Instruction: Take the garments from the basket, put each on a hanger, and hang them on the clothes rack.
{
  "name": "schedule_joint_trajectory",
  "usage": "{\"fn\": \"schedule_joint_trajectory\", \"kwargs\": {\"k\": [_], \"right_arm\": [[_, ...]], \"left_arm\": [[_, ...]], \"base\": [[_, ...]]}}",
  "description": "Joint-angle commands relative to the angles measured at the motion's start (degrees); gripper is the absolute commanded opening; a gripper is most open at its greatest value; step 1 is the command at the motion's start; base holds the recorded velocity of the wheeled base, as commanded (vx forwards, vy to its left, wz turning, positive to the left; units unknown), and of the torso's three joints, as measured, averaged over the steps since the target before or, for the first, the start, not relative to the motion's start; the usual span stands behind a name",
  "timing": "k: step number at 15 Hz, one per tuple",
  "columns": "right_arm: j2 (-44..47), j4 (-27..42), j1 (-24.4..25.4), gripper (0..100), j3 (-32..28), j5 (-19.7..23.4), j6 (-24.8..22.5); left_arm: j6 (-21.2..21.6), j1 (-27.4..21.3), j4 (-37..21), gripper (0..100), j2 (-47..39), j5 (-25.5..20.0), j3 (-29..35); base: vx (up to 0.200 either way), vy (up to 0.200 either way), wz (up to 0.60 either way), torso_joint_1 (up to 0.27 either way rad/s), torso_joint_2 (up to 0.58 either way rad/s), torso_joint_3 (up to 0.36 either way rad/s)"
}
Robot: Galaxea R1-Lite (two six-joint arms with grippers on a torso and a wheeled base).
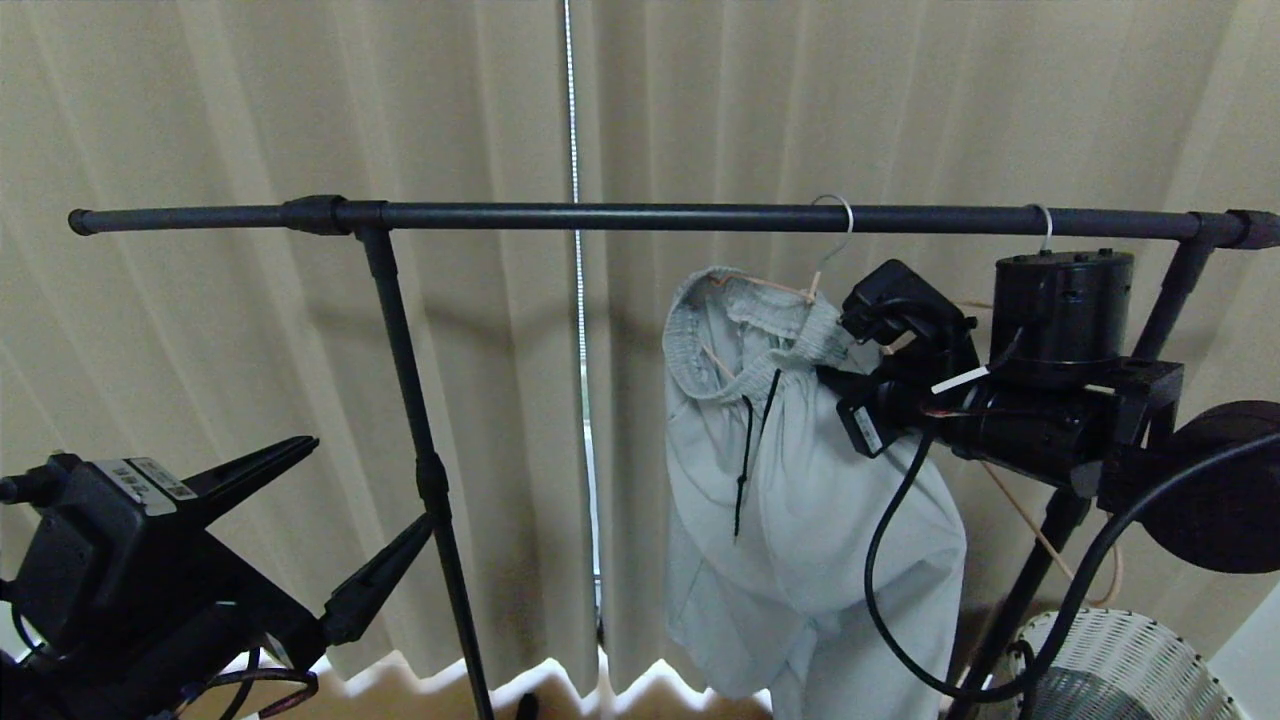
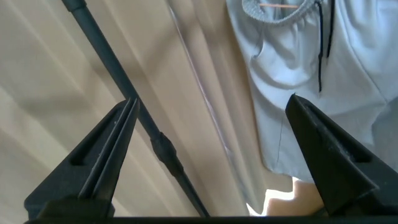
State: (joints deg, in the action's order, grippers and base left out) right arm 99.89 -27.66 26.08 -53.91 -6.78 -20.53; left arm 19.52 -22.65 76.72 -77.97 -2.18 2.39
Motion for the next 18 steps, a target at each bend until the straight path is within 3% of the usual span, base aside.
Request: {"fn": "schedule_joint_trajectory", "kwargs": {"k": [1,6,7,10,15,18], "right_arm": [[0.83,-0.03,0.03,0,-0.15,0.01,-0.13],[0.22,-0.03,0.38,0,0.82,0.10,-0.74],[0.22,-0.11,0.38,100,1.00,0.10,-0.74],[-1.63,-1.87,0.64,100,4.16,0.36,-0.39],[-6.81,-12.68,1.96,100,13.30,0.80,-0.30],[-11.47,-13.03,1.96,100,16.20,0.89,0.14]], "left_arm": [[-0.01,-0.03,0.01,100,-0.08,-0.02,-0.46],[-0.09,0.06,0.10,100,0.10,-0.02,-1.60],[-0.09,0.06,0.10,100,0.10,-0.02,-1.60],[-0.09,0.15,0.10,100,0.10,-0.02,-1.60],[-0.09,0.15,0.10,100,0.01,-0.02,-1.60],[-0.18,1.38,0.10,100,0.10,0.07,-1.60]], "base": [[0.000,0.000,0.00,0.000,0.00,0.000],[0.000,0.000,0.00,0.000,0.00,0.000],[0.000,0.000,0.00,0.000,0.00,0.000],[0.000,0.000,0.00,0.000,0.00,0.000],[0.000,0.000,0.00,0.000,0.00,0.000],[0.000,0.000,0.00,0.000,0.00,0.000]]}}
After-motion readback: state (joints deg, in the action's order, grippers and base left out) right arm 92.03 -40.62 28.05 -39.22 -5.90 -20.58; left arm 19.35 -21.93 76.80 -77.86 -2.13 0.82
